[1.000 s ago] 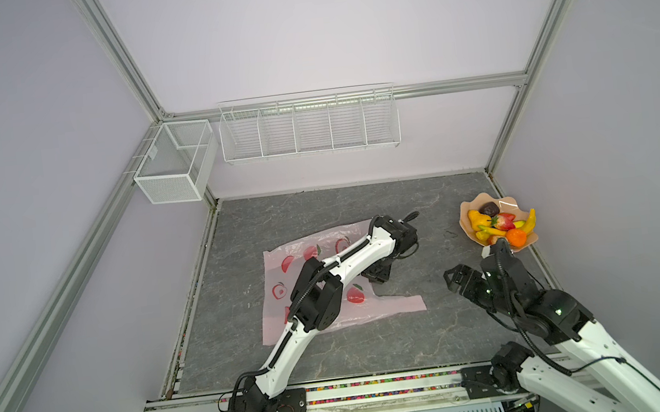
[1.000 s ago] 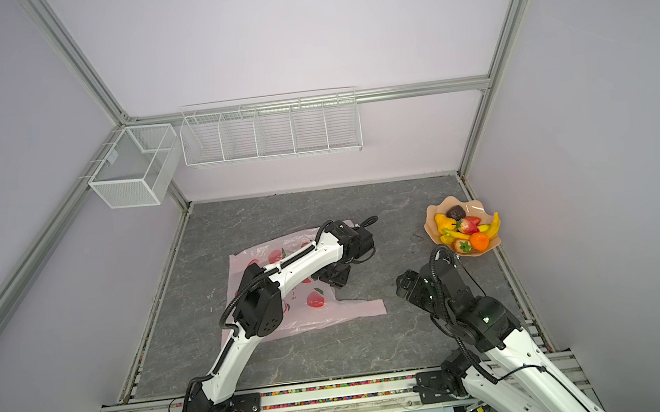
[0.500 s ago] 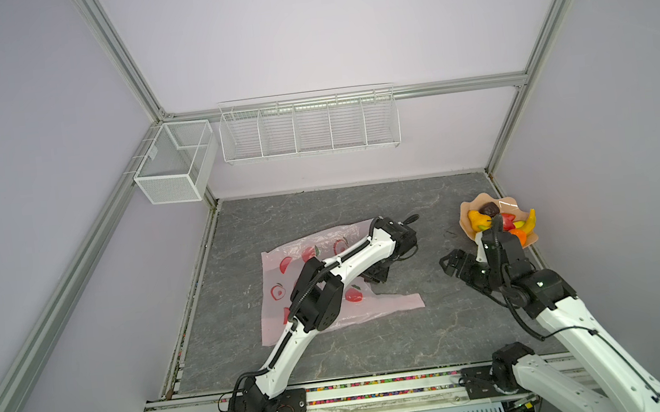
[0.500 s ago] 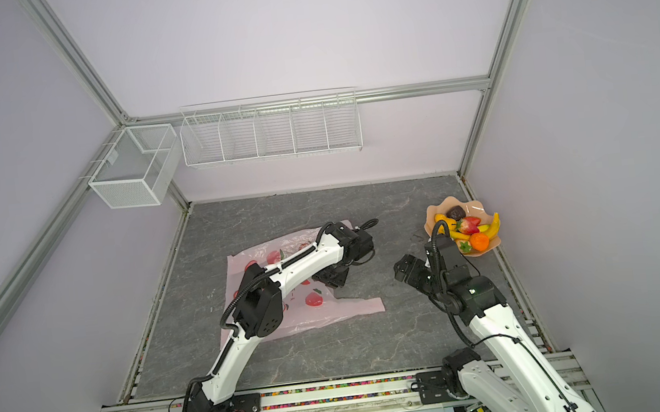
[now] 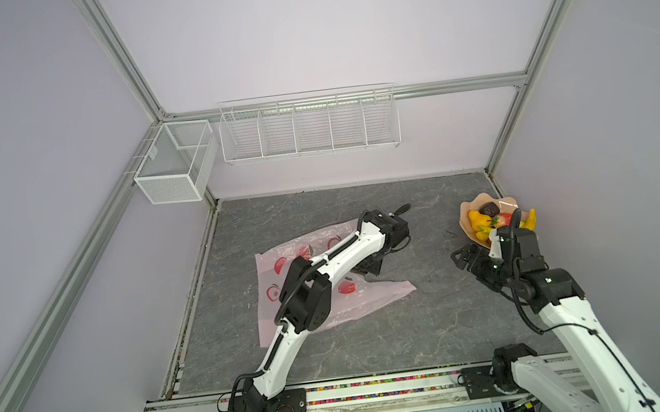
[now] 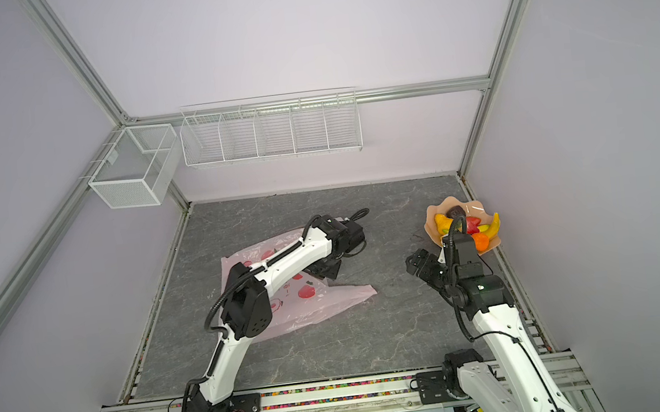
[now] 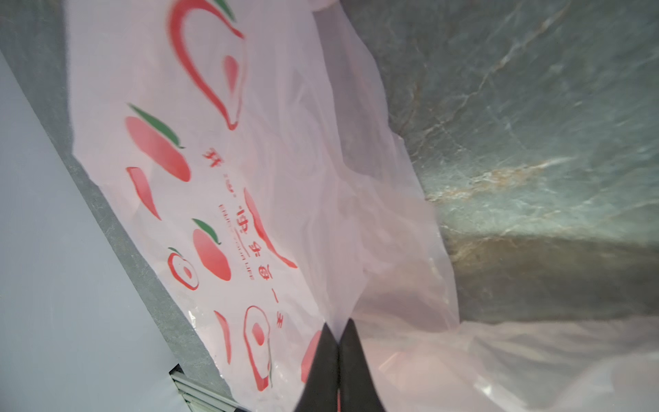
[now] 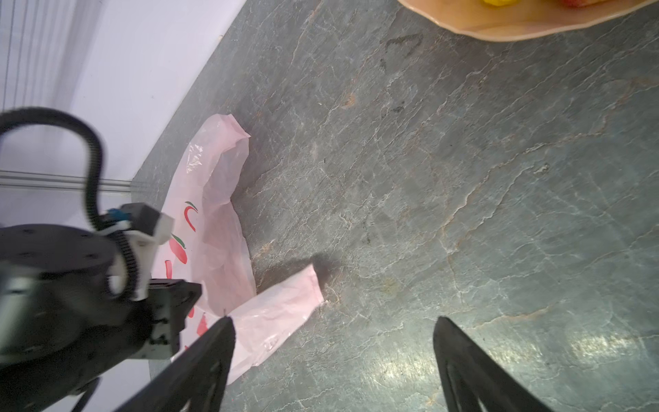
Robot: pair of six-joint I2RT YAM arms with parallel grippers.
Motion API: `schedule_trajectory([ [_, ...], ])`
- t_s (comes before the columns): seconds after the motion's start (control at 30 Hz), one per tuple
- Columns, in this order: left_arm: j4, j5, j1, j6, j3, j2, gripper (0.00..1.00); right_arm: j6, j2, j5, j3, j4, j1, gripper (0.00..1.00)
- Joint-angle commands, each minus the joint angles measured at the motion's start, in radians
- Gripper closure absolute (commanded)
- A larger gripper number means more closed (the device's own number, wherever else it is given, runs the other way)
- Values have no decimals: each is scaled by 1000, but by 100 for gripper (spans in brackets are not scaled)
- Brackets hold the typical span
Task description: Place the fruits into the plastic bag
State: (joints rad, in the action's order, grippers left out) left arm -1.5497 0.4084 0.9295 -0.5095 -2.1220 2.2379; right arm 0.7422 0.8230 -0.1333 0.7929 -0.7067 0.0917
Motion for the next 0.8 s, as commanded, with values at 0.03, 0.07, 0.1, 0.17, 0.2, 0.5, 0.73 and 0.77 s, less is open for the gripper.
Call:
schedule_trajectory([
  [0.03,-51,12,5,22,10,-170,100,-32,30,-44,21,-13,-27,11],
  [0.07,-46,6,7,34,18,-198,100,-36,38,-46,24,-10,-31,11],
  [0.1,-42,3,10,42,26,-220,100,-40,46,-48,27,-7,-33,11],
  [0.17,-41,6,15,60,41,-263,100,-53,66,-48,38,-3,-41,11],
  [0.2,-39,10,17,67,51,-280,100,-64,74,-48,46,-2,-45,11],
  [0.5,20,42,15,78,176,-388,100,-164,157,-16,139,-90,-143,11],
  [0.73,69,37,12,70,216,-451,100,-314,239,128,244,-192,-201,10],
  [0.77,77,33,12,72,223,-459,100,-335,262,153,258,-200,-207,10],
])
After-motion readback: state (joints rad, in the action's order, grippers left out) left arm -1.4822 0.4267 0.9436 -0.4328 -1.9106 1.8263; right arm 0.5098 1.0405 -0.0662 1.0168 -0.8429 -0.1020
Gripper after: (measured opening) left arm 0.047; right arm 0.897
